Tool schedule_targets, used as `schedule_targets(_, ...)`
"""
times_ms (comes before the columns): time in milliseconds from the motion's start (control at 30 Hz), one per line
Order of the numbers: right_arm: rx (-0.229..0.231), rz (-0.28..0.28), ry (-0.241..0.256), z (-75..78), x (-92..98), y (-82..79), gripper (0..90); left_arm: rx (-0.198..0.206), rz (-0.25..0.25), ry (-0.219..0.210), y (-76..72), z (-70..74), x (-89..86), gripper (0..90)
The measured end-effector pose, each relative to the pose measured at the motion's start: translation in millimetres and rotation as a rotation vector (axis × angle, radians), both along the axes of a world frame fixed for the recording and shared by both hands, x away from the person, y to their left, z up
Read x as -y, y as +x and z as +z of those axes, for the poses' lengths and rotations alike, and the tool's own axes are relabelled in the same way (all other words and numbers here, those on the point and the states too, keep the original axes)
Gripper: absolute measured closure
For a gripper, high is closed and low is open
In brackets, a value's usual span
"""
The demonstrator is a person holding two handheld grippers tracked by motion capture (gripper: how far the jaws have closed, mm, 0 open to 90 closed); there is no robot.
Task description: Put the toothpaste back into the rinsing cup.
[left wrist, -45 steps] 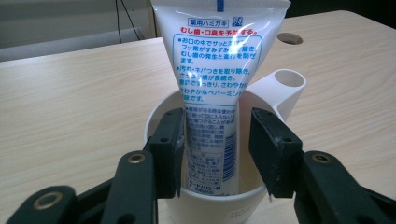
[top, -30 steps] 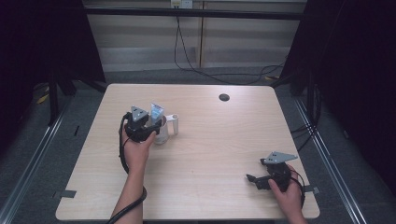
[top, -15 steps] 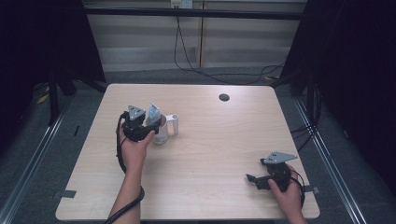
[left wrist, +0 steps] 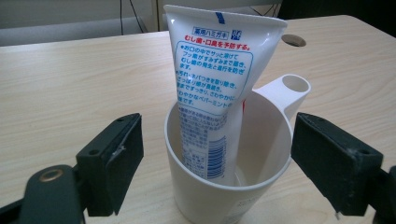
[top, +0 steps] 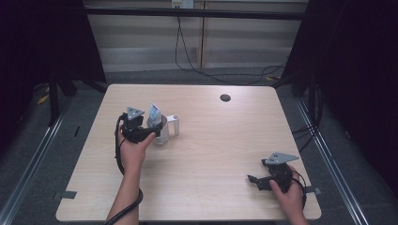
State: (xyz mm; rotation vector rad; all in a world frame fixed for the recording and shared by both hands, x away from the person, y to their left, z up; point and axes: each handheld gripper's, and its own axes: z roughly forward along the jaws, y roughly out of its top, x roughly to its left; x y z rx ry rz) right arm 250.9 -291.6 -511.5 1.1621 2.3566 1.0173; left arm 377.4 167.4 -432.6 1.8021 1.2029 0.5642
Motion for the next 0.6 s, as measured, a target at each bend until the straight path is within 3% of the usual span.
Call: schedule_targets(600,-0.003,-0.004,0.001,0.0,-1.2,0.9,11.1,-0.019,-0.045,-0.013,-9.7,4.3,-8.9,14.7)
